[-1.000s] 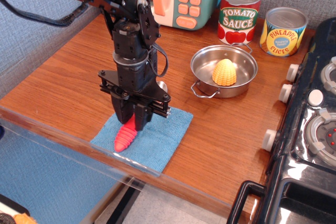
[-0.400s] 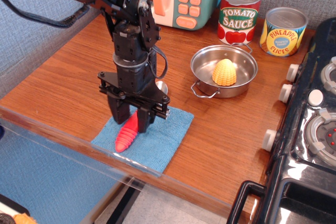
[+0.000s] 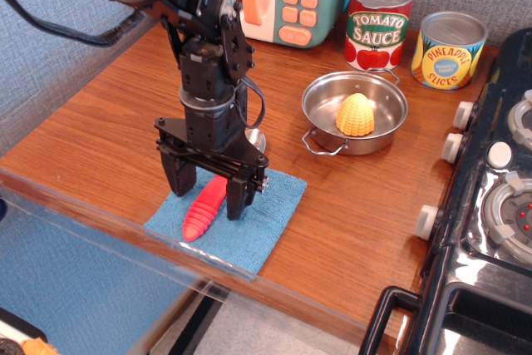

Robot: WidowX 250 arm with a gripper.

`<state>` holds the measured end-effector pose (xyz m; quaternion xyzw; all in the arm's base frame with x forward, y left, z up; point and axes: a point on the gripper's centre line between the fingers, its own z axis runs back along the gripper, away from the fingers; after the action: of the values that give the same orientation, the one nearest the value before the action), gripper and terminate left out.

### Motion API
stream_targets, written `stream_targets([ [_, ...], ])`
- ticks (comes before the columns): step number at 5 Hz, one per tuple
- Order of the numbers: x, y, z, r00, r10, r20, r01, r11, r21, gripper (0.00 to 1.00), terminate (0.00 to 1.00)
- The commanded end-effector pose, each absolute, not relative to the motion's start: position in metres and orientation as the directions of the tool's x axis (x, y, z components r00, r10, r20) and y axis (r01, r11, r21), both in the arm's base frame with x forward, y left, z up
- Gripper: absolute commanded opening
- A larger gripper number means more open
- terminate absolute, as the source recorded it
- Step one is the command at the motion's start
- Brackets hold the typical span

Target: Move the spoon in front of the microwave.

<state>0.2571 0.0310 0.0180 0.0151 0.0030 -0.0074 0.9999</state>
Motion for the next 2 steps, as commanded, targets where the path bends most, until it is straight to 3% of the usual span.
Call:
stream_targets([
  [1, 0.2641, 0.0343, 0.0260, 0.999, -0.013, 0.035, 0.012, 0.999, 0.034, 1.00, 0.00],
  [2, 0.2639, 0.0347, 0.0256, 0.999, -0.008, 0.036, 0.007, 0.999, 0.033, 0.00, 0.00],
])
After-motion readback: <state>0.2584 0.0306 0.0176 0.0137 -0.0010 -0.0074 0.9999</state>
